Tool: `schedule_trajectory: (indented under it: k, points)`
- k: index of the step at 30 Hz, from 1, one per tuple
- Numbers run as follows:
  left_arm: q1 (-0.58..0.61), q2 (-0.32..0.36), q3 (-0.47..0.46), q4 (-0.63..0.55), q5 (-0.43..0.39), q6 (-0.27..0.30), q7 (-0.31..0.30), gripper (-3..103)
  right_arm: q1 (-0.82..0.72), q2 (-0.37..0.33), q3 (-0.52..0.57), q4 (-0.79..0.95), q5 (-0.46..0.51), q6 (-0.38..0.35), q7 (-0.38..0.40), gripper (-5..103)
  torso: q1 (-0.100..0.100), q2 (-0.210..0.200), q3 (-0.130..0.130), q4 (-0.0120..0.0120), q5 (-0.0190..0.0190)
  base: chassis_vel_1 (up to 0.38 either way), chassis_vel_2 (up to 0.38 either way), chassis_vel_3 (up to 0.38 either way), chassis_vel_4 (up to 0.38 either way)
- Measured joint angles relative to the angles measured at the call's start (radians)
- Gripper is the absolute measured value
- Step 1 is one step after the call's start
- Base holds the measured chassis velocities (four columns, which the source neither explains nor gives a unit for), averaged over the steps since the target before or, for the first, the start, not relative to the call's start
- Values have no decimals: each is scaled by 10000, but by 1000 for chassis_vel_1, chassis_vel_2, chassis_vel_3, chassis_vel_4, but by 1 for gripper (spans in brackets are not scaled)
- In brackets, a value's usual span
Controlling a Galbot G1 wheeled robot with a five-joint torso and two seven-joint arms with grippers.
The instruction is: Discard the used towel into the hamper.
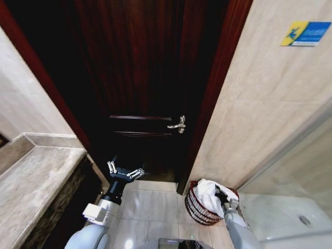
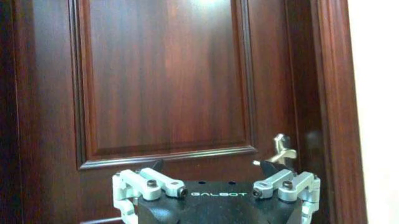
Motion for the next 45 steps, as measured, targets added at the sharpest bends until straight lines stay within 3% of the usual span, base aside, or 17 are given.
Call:
schedule_trajectory:
  k: [2,6,8,10,20,26,45]
  points:
    - [0,-1,-1,0,0,0,0,100,-21,47,44,-128,-154,-233,0,1,-4,1,-1,1,-12,-70,94,-7,-6]
    - [1,-2,0,0,0,0,0,100,131,170,121,-838,-479,-424,64,1,-16,3,-3,3,2,15,-10,11,30]
    - [1,-1,0,0,0,0,0,100,359,178,152,-1345,-586,-441,68,1,-22,8,-6,-1,-15,22,-72,-39,42]
    - [0,0,0,0,0,0,0,100,695,168,145,-1864,-746,-517,67,1,-22,9,-6,-2,-2,10,-35,-33,21]
    - [1,0,0,0,0,0,0,100,2020,-14,183,-3316,-1473,-1226,-12,1,-12,6,-3,-1,-7,0,0,0,0]
    - [1,0,0,0,0,0,0,100,2127,44,230,-3395,-1589,-1940,139,1,-13,6,-4,2,-7,0,0,0,0]
    - [1,0,-1,0,0,0,0,100,2023,-137,194,-3409,-1855,-2184,-121,1,-29,-21,-18,-3,-9,-61,58,63,-70]
